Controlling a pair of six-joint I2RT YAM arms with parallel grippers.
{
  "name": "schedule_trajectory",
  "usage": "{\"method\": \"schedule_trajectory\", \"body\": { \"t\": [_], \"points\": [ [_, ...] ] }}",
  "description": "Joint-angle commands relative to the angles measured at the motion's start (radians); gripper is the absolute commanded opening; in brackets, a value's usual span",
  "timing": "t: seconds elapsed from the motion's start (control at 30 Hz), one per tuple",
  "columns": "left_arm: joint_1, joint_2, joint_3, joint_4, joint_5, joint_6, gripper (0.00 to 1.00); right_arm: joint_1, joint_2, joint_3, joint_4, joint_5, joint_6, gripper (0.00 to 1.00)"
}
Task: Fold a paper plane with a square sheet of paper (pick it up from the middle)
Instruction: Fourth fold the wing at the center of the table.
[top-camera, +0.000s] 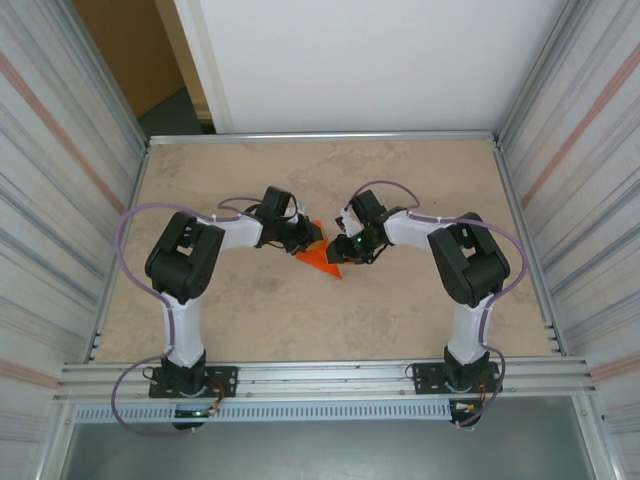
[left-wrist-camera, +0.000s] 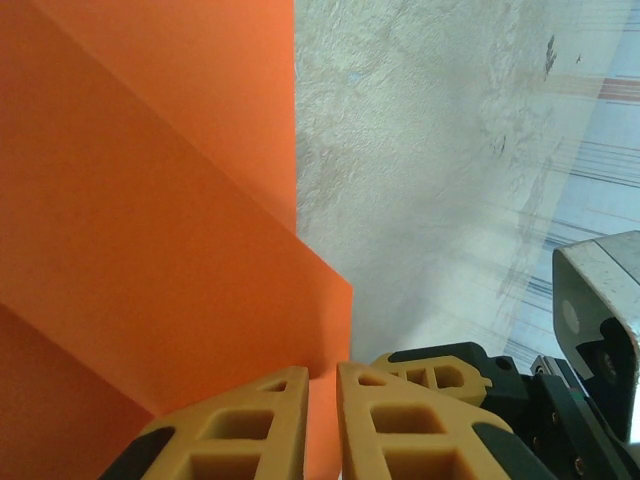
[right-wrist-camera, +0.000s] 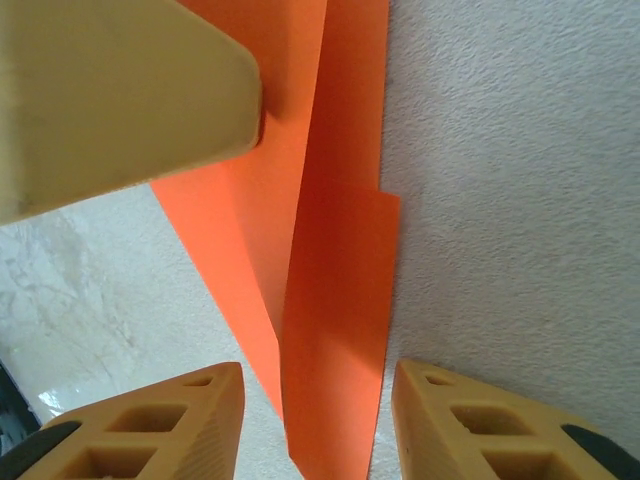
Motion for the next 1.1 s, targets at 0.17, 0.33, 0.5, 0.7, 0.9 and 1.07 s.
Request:
{"method": "schedule_trajectory", "body": {
  "t": [0.17, 0.33, 0.5, 0.7, 0.9, 1.07],
  "points": [
    [-0.004, 0.026, 0.036, -0.026, -0.006, -0.004, 0.16, -0.013, 0.051, -0.003, -0.046, 0.035, -0.029, 0.31],
    [-0.004, 0.034, 0.043, -0.029, -0.003, -0.003, 0.16, -0.016, 0.067, -0.005, -0.046, 0.029, -0.027, 0.26],
    [-0.004, 0.041, 0.052, -0.036, -0.001, 0.001, 0.15, -0.017, 0.077, -0.002, -0.047, 0.026, -0.026, 0.21],
    [-0.002, 0.049, 0.059, -0.045, -0.004, 0.005, 0.15, -0.024, 0.088, -0.003, -0.047, 0.007, -0.023, 0.18],
    [-0.002, 0.054, 0.066, -0.047, 0.002, 0.011, 0.16, -0.025, 0.088, -0.002, -0.047, 0.003, -0.024, 0.18],
    [-0.001, 0.066, 0.077, -0.055, 0.005, 0.018, 0.16, -0.023, 0.094, -0.001, -0.051, 0.004, -0.023, 0.18]
  ]
}}
